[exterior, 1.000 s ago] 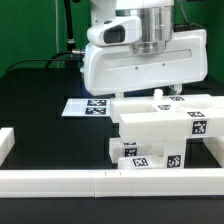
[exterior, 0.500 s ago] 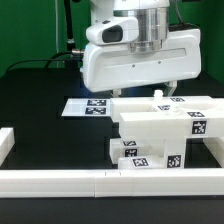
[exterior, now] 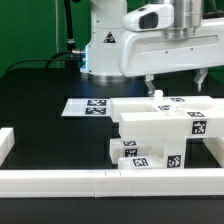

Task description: Assemble chair

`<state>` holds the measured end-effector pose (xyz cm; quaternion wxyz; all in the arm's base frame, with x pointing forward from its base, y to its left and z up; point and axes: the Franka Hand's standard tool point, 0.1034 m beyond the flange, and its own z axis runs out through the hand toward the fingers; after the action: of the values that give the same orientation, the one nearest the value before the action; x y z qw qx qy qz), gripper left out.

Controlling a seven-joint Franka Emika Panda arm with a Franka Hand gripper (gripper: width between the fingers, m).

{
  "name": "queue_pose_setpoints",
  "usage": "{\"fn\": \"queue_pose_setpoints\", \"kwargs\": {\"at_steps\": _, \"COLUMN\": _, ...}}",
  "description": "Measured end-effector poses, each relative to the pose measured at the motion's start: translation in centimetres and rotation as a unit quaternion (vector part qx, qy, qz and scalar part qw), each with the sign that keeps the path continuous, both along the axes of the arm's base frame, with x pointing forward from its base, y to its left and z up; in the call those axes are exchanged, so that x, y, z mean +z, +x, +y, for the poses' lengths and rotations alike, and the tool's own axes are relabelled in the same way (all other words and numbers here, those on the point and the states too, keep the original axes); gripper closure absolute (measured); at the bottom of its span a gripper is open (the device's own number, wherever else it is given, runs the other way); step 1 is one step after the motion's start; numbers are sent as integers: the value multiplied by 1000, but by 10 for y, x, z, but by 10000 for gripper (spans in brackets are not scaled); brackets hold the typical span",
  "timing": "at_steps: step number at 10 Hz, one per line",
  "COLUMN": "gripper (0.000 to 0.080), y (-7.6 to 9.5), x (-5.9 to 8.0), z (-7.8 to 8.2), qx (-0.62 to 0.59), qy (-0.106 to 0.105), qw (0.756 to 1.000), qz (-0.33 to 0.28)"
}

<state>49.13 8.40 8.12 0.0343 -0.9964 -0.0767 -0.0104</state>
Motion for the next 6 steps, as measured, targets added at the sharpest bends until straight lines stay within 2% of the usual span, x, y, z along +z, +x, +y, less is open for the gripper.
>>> {"fn": "queue_pose_setpoints", "kwargs": {"at_steps": 2, "gripper": 151, "y": -8, "x": -7, "z": -7, "qx": -30, "qy": -1, "qw": 1000, "qz": 11}}
{"fn": "queue_pose_setpoints", "kwargs": {"at_steps": 3, "gripper": 151, "y": -21, "x": -13, "z": 4, "qx": -63, "qy": -3, "qw": 998, "qz": 20}}
{"fn": "queue_pose_setpoints", "kwargs": {"at_steps": 4, "gripper": 151, "y": -32, "x": -18, "z": 24, "qx": -71, "qy": -4, "qw": 997, "qz": 28}}
{"fn": "queue_pose_setpoints", "kwargs": {"at_steps": 6, "gripper": 151, "y": -40, "x": -27, "z": 44, "qx": -84, "qy": -8, "qw": 996, "qz": 31}}
